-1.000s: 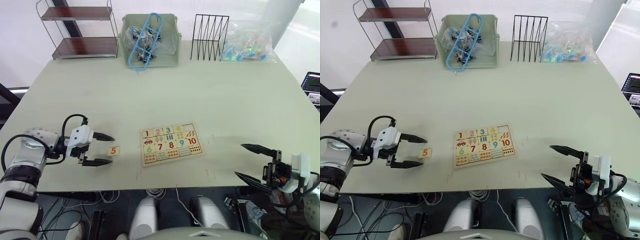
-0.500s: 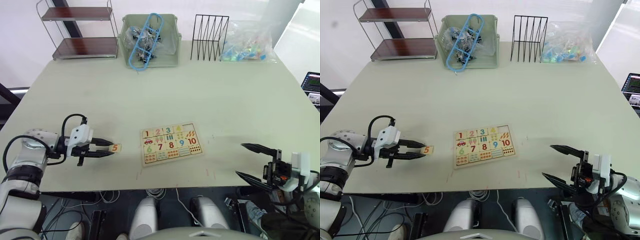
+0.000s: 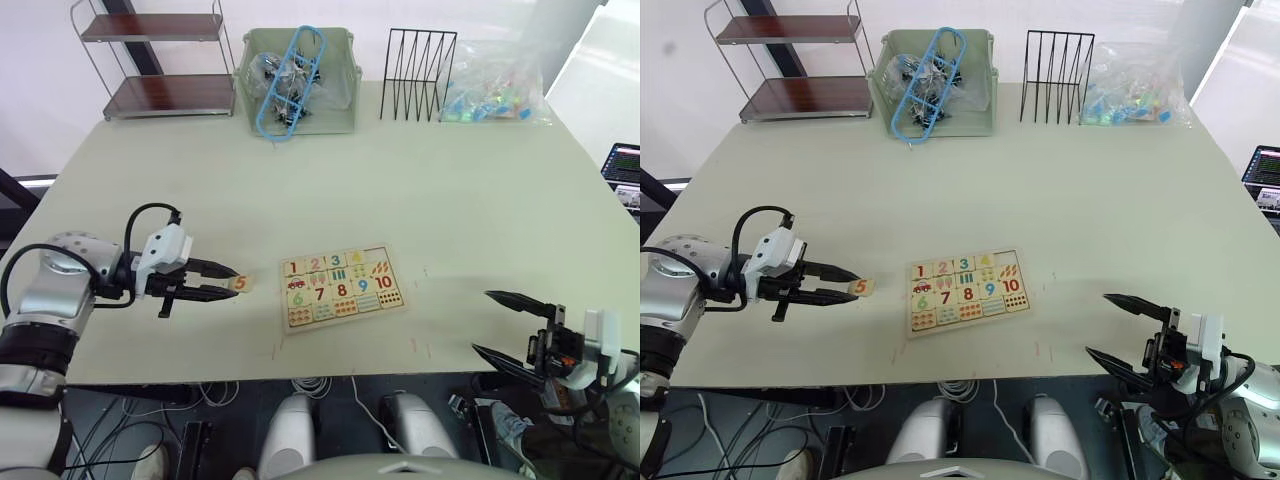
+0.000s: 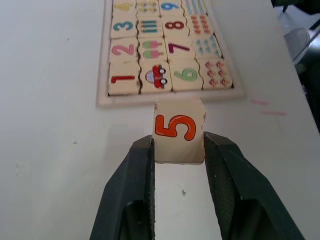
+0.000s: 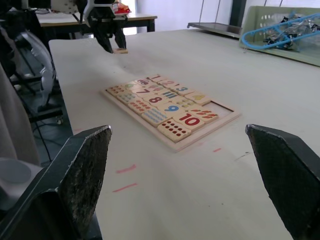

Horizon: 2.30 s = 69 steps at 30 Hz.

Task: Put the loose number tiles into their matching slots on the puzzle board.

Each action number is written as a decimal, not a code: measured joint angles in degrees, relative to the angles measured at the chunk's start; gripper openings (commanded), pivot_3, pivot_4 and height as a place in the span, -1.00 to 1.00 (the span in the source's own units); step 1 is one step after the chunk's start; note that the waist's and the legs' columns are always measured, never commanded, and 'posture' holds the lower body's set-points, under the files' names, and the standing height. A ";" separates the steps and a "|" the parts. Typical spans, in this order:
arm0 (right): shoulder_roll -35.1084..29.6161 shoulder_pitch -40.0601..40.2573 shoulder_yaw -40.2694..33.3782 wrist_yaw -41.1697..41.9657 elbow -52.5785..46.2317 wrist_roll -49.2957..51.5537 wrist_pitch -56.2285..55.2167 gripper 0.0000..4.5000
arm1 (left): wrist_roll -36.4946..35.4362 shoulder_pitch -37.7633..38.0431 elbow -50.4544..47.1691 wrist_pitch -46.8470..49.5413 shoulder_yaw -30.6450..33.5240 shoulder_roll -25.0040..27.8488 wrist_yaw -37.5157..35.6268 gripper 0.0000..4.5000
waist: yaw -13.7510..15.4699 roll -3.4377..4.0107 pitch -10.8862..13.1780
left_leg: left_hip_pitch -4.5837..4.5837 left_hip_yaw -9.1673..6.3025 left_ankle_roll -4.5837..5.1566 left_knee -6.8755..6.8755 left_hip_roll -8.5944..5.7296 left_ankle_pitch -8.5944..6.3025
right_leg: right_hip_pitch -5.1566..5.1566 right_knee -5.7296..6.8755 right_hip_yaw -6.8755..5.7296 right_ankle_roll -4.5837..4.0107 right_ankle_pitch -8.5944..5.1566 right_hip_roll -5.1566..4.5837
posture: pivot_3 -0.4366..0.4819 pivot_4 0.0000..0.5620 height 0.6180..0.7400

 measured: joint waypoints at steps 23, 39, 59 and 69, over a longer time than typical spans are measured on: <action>1.90 1.23 -0.26 -5.77 -4.33 -0.26 -0.60 1.00 | 4.00 -21.55 -19.34 37.34 -3.73 -9.54 11.32 -0.58 | 0.10 0.00 0.01 | -0.02 -0.14 0.00 0.05 -0.01 0.00 | 0.05 0.01 0.06 0.28 0.08 0.16 | -0.05 -0.47 1.00; 1.92 3.20 -1.31 -8.11 -5.47 -0.30 -0.60 1.00 | 17.32 -31.85 -15.41 40.35 -18.11 -23.10 16.53 -0.58 | -0.15 0.01 0.01 | -0.04 -0.27 0.01 0.07 -0.02 0.00 | 0.06 0.01 0.71 0.20 0.12 0.68 | -0.05 -0.47 1.00; 2.83 4.29 -1.71 -10.14 -7.78 -0.96 -0.85 1.00 | 31.58 -41.58 -4.13 48.60 -32.04 -36.08 16.94 -0.58 | -0.05 0.16 0.07 | -0.87 -0.85 0.02 0.84 -0.08 0.00 | -0.12 0.07 0.82 0.30 0.08 1.02 | -0.05 -0.47 1.00; 3.26 4.29 -1.46 -10.49 -8.64 -2.02 -0.97 1.00 | 34.99 -42.59 -0.71 48.21 -33.25 -38.78 17.83 -0.58 | -0.02 0.17 0.07 | -0.88 -0.89 0.02 0.85 -0.09 0.00 | -0.10 0.07 0.81 0.30 0.08 1.03 | -0.05 -0.47 1.00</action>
